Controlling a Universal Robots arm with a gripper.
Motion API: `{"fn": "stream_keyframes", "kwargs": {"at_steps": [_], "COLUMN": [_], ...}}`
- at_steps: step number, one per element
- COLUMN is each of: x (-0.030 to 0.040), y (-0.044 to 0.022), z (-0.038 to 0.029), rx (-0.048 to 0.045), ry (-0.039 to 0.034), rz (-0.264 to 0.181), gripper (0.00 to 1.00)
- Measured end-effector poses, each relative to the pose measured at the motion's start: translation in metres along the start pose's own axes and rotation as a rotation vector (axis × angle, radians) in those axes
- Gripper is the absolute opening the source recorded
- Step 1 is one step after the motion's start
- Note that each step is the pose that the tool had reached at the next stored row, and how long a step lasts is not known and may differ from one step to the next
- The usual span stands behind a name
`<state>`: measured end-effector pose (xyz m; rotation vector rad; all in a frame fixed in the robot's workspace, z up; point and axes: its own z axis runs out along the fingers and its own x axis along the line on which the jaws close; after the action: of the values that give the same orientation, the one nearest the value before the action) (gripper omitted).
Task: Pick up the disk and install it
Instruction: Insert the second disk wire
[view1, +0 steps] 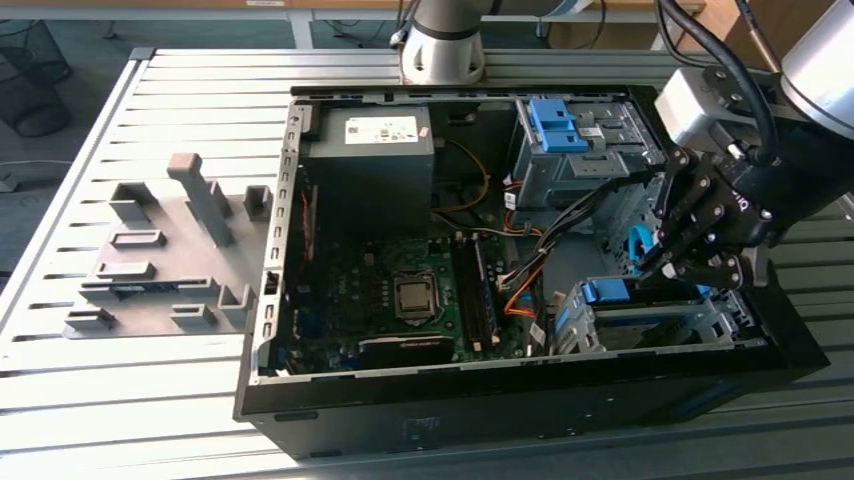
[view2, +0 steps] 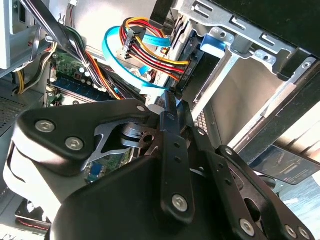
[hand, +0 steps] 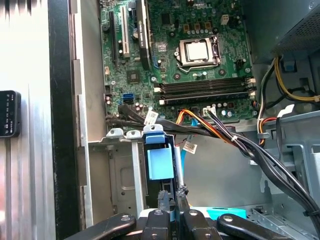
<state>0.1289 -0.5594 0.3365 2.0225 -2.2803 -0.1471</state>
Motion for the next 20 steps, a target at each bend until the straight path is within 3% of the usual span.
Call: {"fn": "stream_keyframes", "kwargs": {"at_steps": [20], "x": [0.0001], "y": [-0.0012], "z": [0.0061], "rx": [-0.0025], "ry": [-0.0043], "rz": [-0.001], "gripper": [0.18]}}
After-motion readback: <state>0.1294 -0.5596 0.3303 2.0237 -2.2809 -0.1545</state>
